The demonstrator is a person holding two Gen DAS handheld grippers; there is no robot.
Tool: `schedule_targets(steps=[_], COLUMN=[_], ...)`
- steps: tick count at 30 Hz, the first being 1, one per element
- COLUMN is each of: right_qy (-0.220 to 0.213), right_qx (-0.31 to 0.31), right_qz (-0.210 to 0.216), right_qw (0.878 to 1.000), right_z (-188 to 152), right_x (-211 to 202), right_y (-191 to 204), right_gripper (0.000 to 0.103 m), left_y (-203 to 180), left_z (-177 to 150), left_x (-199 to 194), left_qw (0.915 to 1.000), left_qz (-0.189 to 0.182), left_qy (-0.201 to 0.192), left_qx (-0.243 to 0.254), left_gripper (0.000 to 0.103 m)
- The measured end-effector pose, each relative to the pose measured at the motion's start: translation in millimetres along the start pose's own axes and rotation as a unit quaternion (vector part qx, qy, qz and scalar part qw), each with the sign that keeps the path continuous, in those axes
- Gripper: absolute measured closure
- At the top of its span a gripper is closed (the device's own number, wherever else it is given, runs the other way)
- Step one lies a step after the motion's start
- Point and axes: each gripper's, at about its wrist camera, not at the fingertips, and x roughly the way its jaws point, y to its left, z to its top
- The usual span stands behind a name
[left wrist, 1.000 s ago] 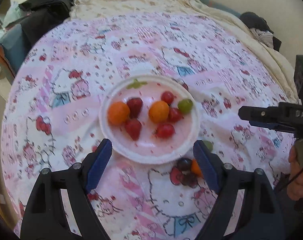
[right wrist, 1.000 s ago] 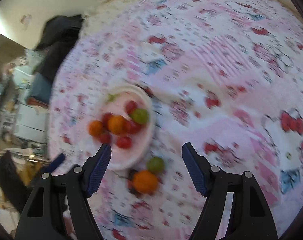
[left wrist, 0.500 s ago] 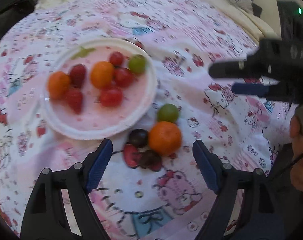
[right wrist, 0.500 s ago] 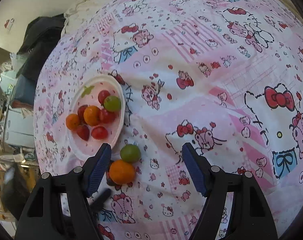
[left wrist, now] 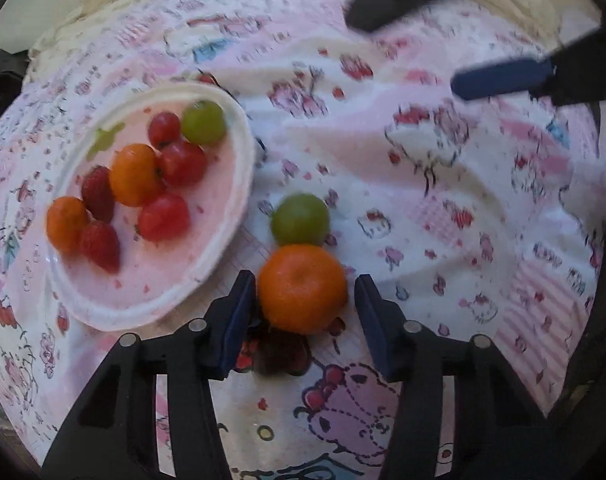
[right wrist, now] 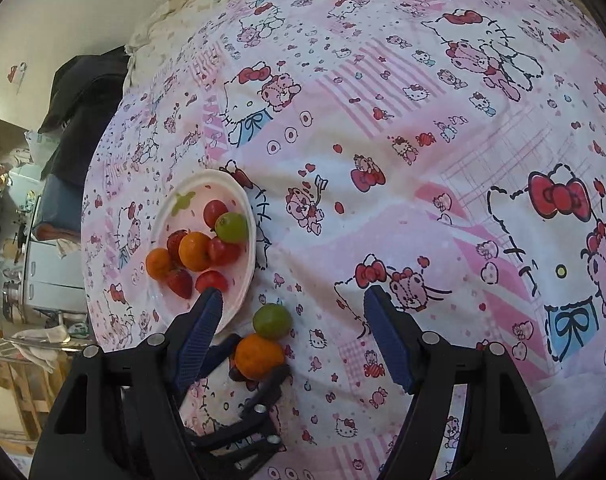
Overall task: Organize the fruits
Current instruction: 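Grasp an orange with the left tool while the right tool grasps a dark purple plum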
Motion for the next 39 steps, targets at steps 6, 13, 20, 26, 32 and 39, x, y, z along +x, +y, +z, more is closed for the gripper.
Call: schedule_targets(steps=[6,13,20,26,32,39], right_qy=[-0.004,-0.005,0.005,0.042,0.084,0.108], right_qx=[0.004,-0.003,-0.035,-0.063,-0.089,-0.129], right_qz=[0.003,0.015,-0.001,0.004,-0.006,-0.054], right_qw=[1.0,1.0,0.999,0.997,0.992,0.984], right_z=[-1,-4,-14,-33,-50,-56], right_x=[-5,-10,-3,16,47,82], right_y=[-2,3,16,29,39,56], right_gripper=[0.027,0.027,0.027,0.028,0.055,0.067], left_y=[12,48,100,121,132,142], left_z=[-3,-17,-51,-74,-82,-86], left_x=[-17,-74,-112,-134,-135,-128], left_qw=[0.9991,0.992,0.9807,0.9697,0.9623,0.9563], left_qz=[-0.012,-0.019,0.025,0.038,0.035,0.03], left_qy=[-0.014,-0.035,-0.04,-0.053,-0.062,-0.05], left_qx=[-0.039,-0.12,-0.19,-0.236,-0.263,-0.287], left_gripper=[0.067,0.067,0.067,0.067,0.066,0.066])
